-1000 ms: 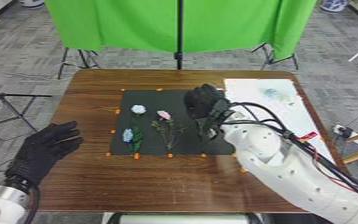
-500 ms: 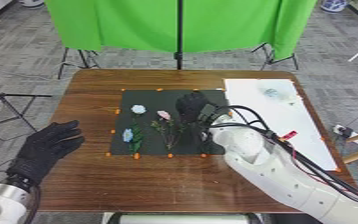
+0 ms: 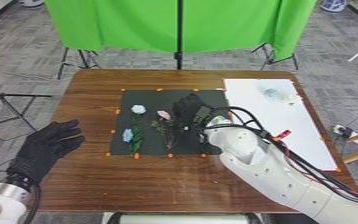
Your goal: Arrange flowers
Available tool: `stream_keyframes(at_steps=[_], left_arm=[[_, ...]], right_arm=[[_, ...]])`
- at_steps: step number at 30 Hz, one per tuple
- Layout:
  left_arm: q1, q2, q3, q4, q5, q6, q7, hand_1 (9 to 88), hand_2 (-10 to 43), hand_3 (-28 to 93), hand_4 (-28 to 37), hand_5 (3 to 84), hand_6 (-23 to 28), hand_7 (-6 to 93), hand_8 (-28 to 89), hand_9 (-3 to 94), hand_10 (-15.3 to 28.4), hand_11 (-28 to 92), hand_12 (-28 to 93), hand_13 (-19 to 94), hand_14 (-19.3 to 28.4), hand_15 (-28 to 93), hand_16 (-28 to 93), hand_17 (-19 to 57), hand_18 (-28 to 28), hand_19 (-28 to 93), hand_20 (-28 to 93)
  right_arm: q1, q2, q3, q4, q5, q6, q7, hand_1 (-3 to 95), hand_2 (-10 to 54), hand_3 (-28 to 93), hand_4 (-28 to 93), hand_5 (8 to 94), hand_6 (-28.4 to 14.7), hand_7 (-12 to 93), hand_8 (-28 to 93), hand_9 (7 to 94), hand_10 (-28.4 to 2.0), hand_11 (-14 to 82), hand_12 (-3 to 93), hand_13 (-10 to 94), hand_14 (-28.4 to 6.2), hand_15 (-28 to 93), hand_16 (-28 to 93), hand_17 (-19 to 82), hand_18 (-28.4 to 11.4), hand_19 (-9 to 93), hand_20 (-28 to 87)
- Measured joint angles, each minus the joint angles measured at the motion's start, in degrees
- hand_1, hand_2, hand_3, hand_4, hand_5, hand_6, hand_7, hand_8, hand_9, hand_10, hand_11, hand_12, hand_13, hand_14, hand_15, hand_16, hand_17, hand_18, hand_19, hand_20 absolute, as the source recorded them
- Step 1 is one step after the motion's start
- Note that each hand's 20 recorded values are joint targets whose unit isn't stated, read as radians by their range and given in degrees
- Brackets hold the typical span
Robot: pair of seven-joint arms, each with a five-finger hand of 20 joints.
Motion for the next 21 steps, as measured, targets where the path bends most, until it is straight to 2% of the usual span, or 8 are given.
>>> stream_keyframes(at_steps=[8,12,14,17,21], left_arm=[[-0.2,0.00,0.14,0.05,0.00,0.03,-0.04,26.7,6.4,72,-28.3,41.4,7.1,24.4,-12,34.6,15.7,34,14,27,18.5,51,-8,-6.4,23.8,63,-4],[-0.1,0.00,0.29,0.05,-0.07,0.19,0.19,26.7,6.4,72,-28.3,41.3,7.0,24.6,-12,34.6,15.7,34,14,27,18.5,51,-8,-6.4,23.7,63,-4],[-0.1,0.03,0.29,0.05,-0.07,0.19,0.20,26.7,6.4,72,-28.3,41.3,7.0,24.6,-12,34.6,15.7,34,14,27,18.5,51,-8,-6.4,23.8,63,-4],[-0.1,-0.07,0.26,0.04,-0.02,0.16,0.15,26.7,6.4,72,-28.3,41.3,7.0,24.6,-12,34.6,15.7,34,14,27,18.4,51,-8,-6.4,23.8,63,-4],[0.2,-0.48,0.06,-0.06,0.01,0.16,0.18,26.7,6.4,73,-28.3,41.3,7.0,24.6,-12,34.7,15.7,34,14,27,18.4,51,-8,-6.4,23.8,63,-4]], right_arm=[[-0.5,-0.5,1.0,-0.6,5.6,0.6,0.5,27.9,-1.2,85,-28,64.4,2.2,24,-17,81.7,-7.5,30.6,23.0,78,-3.1,51,28,30,-16.9,76,43],[-1.5,-0.6,2.6,-1.9,9.8,1.6,1.5,25.7,0.7,86,-28,62.6,1.3,23,-17,77.2,-8.6,32.0,22.8,76,-3.9,53,27,29,-17.6,77,43],[-2.2,-0.6,4.0,-2.8,10.5,2.2,2.1,25.0,1.0,86,-28,59.8,1.4,24,-18,72.5,-9.1,33.3,23.0,71,-4.5,56,27,28,-17.7,77,44],[-3.5,-0.2,6.7,-4.0,9.7,2.9,3.2,23.3,0.5,89,-28,51.3,-0.4,24,-18,57.8,-9.8,35.3,22.6,55,-6.4,59,22,24,-16.9,75,42],[-4.5,1.4,10.4,-4.4,6.7,2.1,7.5,22.2,-0.6,91,-28,42.0,-2.6,26,-19,40.8,-11.7,35.7,20.4,36,-8.9,57,13,18,-16.7,70,37]])
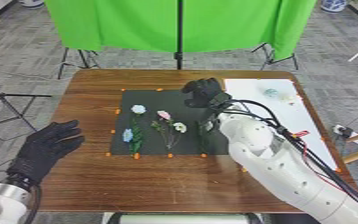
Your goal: Arrange flowers
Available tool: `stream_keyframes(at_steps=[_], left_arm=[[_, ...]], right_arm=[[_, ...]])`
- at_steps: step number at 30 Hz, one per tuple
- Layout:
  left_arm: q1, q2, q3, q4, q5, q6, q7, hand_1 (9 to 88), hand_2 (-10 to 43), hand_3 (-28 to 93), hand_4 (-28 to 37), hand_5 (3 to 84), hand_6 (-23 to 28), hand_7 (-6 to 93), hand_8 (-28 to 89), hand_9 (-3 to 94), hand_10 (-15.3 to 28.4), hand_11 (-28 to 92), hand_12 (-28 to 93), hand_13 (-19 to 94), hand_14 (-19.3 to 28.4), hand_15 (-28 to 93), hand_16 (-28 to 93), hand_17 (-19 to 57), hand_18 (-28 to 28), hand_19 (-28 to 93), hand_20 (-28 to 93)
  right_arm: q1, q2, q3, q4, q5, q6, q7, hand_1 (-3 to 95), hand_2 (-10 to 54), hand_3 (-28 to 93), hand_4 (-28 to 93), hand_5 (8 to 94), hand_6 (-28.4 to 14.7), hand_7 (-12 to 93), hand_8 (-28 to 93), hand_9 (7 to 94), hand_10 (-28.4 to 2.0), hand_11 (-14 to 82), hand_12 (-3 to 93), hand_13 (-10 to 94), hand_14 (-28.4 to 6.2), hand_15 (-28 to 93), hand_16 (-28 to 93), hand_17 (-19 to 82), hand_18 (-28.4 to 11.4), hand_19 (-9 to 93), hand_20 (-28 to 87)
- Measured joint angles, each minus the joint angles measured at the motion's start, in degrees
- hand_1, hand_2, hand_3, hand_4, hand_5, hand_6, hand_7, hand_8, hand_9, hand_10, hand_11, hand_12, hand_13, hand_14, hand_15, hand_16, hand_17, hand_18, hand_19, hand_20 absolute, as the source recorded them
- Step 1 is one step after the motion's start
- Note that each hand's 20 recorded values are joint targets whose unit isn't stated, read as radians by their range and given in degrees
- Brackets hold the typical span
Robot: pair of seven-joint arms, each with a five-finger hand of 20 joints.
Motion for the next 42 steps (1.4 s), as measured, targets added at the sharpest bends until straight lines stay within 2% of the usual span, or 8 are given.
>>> stream_keyframes(at_steps=[4,12,18,25,32,35,37,42], left_arm=[[0.6,-0.31,-0.30,-0.21,0.02,0.07,0.22,26.7,6.4,72,-28.3,41.4,7.0,24.5,-12,34.7,15.7,34,14,27,18.4,51,-8,-6.4,23.8,63,-4],[1.1,-0.51,-0.51,-0.33,0.06,0.22,0.53,26.6,6.5,72,-28.3,41.3,7.0,24.7,-12,34.6,15.7,34,14,27,18.5,51,-8,-6.4,23.8,63,-4],[1.1,-0.53,-0.52,-0.35,0.08,0.22,0.53,26.6,6.4,73,-28.3,41.4,7.1,24.6,-12,34.7,15.7,34,14,27,18.5,51,-7,-6.4,23.8,63,-4],[1.1,-0.53,-0.52,-0.37,0.08,0.22,0.49,26.6,6.5,72,-28.3,41.3,7.0,24.7,-12,34.7,15.7,34,14,27,18.5,51,-8,-6.4,23.8,63,-4],[1.1,-0.48,-0.52,-0.38,0.08,0.21,0.43,26.7,6.4,72,-28.3,41.3,7.0,24.7,-12,34.7,15.7,34,14,27,18.5,51,-8,-6.4,23.8,63,-4],[1.1,-0.47,-0.52,-0.38,0.08,0.21,0.40,26.7,6.4,72,-28.3,41.3,7.1,24.6,-12,34.6,15.8,34,14,27,18.5,51,-8,-6.4,23.8,63,-4],[1.1,-0.43,-0.52,-0.38,0.08,0.21,0.40,26.7,6.4,73,-28.3,41.4,7.1,24.5,-12,34.7,15.8,34,14,27,18.6,51,-8,-6.4,23.8,63,-4],[0.9,-0.06,-0.56,-0.36,0.04,0.20,0.47,26.6,6.2,73,-28.3,41.3,7.0,24.5,-12,34.7,15.7,34,14,27,18.5,51,-8,-6.4,23.8,63,-4]], right_arm=[[0.0,3.7,2.9,1.2,0.5,-2.7,7.8,20.6,-1.7,90,-28,29.9,-6.2,22,-15,27.4,-14.1,23.3,20.1,19,-12.7,37,11,9,-18.0,57,24],[-3.3,13.0,13.5,7.2,7.7,-6.6,15.9,19.4,-6.1,89,-28,23.7,-8.3,14,-11,21.8,-14.7,12.1,21.0,15,-14.4,18,16,4,-20.7,51,13],[-6.7,17.2,18.3,10.3,7.7,-8.9,16.4,22.9,-9.4,90,-28,25.7,-7.4,17,-12,26.9,-13.0,16.0,20.1,36,-8.8,23,16,5,-21.5,51,11],[-7.1,17.5,16.6,12.9,6.6,-9.4,16.2,26.1,-9.5,90,-28,26.6,-7.5,19,-14,31.2,-12.0,19.1,18.5,45,-6.5,29,15,8,-20.3,54,10],[-6.5,16.8,12.5,14.5,5.9,-0.9,15.1,26.7,-9.5,91,-28,22.4,-10.2,16,-12,27.3,-13.9,19.2,17.6,49,-6.3,36,14,11,-18.5,58,12],[-6.3,16.3,12.1,14.3,5.4,-0.2,15.6,26.5,-9.5,90,-28,22.1,-10.7,15,-11,25.7,-14.8,18.0,17.6,49,-6.5,37,13,12,-18.1,59,12],[-6.1,16.0,12.1,14.2,5.2,-0.5,15.9,27.1,-9.5,90,-28,23.0,-10.1,16,-11,27.5,-13.7,19.6,18.1,49,-6.3,39,13,12,-18.1,60,12],[-5.8,15.8,11.6,14.1,4.9,-0.6,15.7,33.0,-9.5,90,-28,40.2,-2.7,25,-18,52.2,-8.6,24.4,14.7,65,-3.2,38,14,17,-17.5,64,15]])
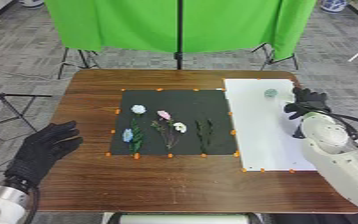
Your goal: Arrange flowers
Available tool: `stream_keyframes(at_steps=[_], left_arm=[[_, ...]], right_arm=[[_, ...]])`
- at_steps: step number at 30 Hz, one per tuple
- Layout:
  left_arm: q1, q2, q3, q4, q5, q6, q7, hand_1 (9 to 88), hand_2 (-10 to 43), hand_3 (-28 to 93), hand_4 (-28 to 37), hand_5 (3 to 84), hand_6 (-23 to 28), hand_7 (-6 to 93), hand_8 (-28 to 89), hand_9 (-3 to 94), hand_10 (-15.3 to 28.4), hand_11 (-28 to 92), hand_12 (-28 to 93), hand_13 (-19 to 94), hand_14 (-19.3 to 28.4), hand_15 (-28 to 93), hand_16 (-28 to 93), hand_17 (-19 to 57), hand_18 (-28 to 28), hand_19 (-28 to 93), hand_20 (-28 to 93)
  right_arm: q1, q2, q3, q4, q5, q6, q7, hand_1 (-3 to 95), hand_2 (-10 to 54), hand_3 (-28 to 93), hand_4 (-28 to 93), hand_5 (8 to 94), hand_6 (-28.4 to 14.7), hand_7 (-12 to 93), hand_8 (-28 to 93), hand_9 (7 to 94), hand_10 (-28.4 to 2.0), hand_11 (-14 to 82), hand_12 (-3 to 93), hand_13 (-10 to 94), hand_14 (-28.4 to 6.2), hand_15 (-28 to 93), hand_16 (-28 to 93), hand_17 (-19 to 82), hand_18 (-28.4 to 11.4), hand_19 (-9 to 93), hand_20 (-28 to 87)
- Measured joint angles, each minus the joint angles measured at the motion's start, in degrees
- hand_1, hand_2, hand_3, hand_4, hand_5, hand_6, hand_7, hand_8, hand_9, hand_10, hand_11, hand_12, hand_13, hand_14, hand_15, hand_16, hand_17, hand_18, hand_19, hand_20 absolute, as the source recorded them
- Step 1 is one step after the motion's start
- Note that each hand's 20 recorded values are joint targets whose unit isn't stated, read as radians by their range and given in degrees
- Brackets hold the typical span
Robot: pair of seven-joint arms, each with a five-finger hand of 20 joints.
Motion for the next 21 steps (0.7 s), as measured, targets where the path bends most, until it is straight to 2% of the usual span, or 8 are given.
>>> stream_keyframes(at_steps=[2,4,6,8,11,15,21], left_arm=[[-0.4,0.32,-0.29,0.00,0.00,-0.07,-0.04,26.7,6.3,72,-28.3,41.3,7.0,24.5,-12,34.7,15.7,34,14,27,18.5,51,-8,-6.4,23.8,63,-4],[-0.9,0.79,-0.83,0.00,0.00,-0.18,-0.10,26.7,6.4,72,-28.3,41.3,7.0,24.5,-12,34.7,15.7,34,14,27,18.5,51,-8,-6.4,23.8,63,-4],[-1.5,1.53,-1.44,-0.03,-0.01,-0.26,-0.11,26.7,6.4,72,-28.3,41.3,7.0,24.5,-12,34.6,15.7,34,14,27,18.4,51,-8,-6.4,23.8,63,-4],[-2.1,2.61,-2.18,-0.15,-0.03,-0.43,-0.11,26.7,6.4,72,-28.3,41.4,6.9,24.5,-12,34.7,15.7,34,14,27,18.4,51,-8,-6.4,23.8,63,-4],[-3.0,3.70,-3.24,-0.38,-0.03,-0.84,-0.14,26.7,6.4,72,-28.3,41.4,7.0,24.5,-12,34.7,15.7,34,14,27,18.5,51,-8,-6.3,23.9,63,-4],[-3.3,4.38,-4.07,-0.74,-0.05,-0.94,0.03,26.7,6.4,73,-28.3,41.4,7.0,24.4,-12,34.7,15.7,34,14,27,18.5,51,-8,-6.3,23.8,63,-4],[-3.4,3.60,-4.46,-0.83,0.06,-1.33,-0.20,26.8,6.4,72,-28.3,41.5,7.1,24.1,-12,34.6,15.8,34,14,27,18.6,51,-7,-6.3,23.9,63,-4]], right_arm=[[0.2,0.0,-0.4,0.1,-0.2,0.0,0.0,36.8,-9.3,87,-28,48.4,0.3,27,-19,63.6,-6.4,23.3,15.3,71,-1.2,33,23,19,-16.2,64,17],[0.4,0.0,-1.0,0.3,-0.5,0.2,0.1,41.3,-8.8,83,-28,56.8,2.6,28,-17,76.2,-4.4,16.1,23.1,78,0.4,29,31,22,-15.1,65,21],[0.7,0.0,-1.4,0.5,-0.9,0.8,0.2,44.9,-8.2,79,-28,64.6,3.3,33,-13,84.5,-3.1,12.5,28.2,83,0.8,29,33,24,-14.4,66,24],[0.9,0.0,-2.1,0.9,-1.4,2.3,0.2,48.1,-7.9,78,-28,73.6,3.8,35,-11,90.4,-2.9,14.7,29.3,88,0.2,33,31,27,-13.6,69,28],[0.9,0.0,-2.9,1.3,-2.2,6.2,-0.4,48.8,-8.9,81,-28,77.8,2.9,33,-10,93.0,-2.2,15.6,30.6,91,0.2,35,30,28,-13.3,71,30],[0.1,0.0,-3.1,1.2,-3.1,10.8,-2.3,48.1,-9.4,83,-28,78.6,2.4,34,-9,93.5,-2.2,16.0,31.4,91,0.2,36,31,29,-13.5,72,31],[-1.4,-0.1,-2.6,-1.9,-4.8,13.6,-4.2,47.5,-9.5,84,-28,78.9,2.2,34,-9,93.7,-2.4,16.6,31.7,91,0.1,36,31,29,-13.7,72,32]])
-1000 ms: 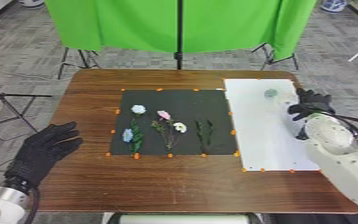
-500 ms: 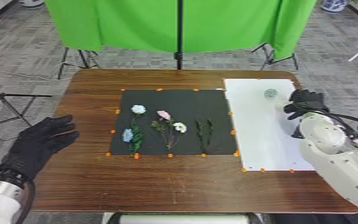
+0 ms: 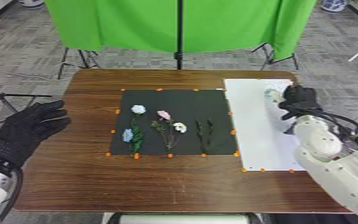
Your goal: Arrange flowers
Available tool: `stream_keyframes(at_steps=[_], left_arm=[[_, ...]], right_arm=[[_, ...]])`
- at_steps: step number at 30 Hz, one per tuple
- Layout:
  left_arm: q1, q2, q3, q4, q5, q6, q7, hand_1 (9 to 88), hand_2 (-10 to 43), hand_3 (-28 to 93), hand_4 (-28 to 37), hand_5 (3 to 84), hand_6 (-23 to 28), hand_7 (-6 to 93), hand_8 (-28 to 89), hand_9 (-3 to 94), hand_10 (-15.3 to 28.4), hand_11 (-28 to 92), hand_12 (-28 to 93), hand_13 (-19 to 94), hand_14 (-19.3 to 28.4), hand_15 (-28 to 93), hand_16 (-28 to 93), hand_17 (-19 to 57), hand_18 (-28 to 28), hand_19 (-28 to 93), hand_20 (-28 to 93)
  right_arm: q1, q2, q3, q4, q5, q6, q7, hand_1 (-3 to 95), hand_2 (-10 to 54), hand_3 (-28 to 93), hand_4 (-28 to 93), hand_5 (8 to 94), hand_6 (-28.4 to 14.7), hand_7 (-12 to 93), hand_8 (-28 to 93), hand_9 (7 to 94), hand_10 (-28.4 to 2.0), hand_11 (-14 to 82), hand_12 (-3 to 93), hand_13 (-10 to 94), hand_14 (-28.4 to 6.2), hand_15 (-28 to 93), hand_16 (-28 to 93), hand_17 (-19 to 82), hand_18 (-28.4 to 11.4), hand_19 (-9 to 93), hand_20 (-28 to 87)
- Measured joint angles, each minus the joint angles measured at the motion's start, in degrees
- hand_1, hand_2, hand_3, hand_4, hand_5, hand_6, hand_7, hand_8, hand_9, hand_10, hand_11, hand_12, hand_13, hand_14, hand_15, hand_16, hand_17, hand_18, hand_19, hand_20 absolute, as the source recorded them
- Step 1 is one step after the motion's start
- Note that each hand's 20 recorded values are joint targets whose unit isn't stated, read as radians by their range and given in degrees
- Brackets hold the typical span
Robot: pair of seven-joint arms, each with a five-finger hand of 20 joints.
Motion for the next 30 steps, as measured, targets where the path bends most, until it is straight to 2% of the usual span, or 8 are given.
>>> stream_keyframes(at_steps=[5,11,20,30], left_arm=[[0.2,-0.14,0.21,0.00,-0.12,0.15,0.41,26.7,6.4,72,-28.3,41.5,7.1,24.1,-11,34.7,15.7,34,14,27,18.6,51,-7,-6.4,23.9,63,-4],[0.6,-0.15,0.80,0.03,-0.15,0.30,0.62,26.8,6.4,72,-28.3,41.5,7.1,24.1,-11,34.7,15.7,34,14,27,18.6,51,-7,-6.3,23.9,63,-4],[0.5,-0.22,2.06,0.27,-0.16,0.41,0.57,26.8,6.4,72,-28.3,41.5,7.0,24.3,-12,34.7,15.8,34,14,27,18.7,51,-7,-6.4,23.9,63,-4],[0.6,-0.39,2.68,0.43,-0.22,0.48,0.57,26.8,6.4,72,-28.3,41.4,7.1,24.3,-12,34.7,15.8,34,14,27,18.7,51,-7,-6.4,23.9,63,-4]], right_arm=[[-0.4,0.0,0.0,-4.3,-0.1,2.0,-2.3,47.4,-9.5,84,-28,78.8,2.1,34,-9,93.7,-2.5,16.4,31.9,91,0.1,37,31,29,-13.8,72,32],[-0.6,-0.2,-1.5,-10.1,-1.7,2.2,-10.4,47.1,-9.5,84,-28,78.6,2.3,34,-9,93.6,-2.6,15.8,32.2,90,0.1,37,31,29,-13.8,72,33],[3.6,-4.1,-9.6,-8.7,-5.1,0.6,-14.5,47.0,-9.5,84,-28,78.1,2.5,35,-10,93.1,-2.6,15.4,32.4,90,0.2,37,32,29,-13.8,72,33],[7.8,-7.5,-15.4,-6.0,-6.3,0.0,-14.9,47.3,-9.4,83,-28,76.5,3.0,35,-10,92.1,-2.4,14.9,32.5,89,0.6,36,32,29,-13.9,72,33]])
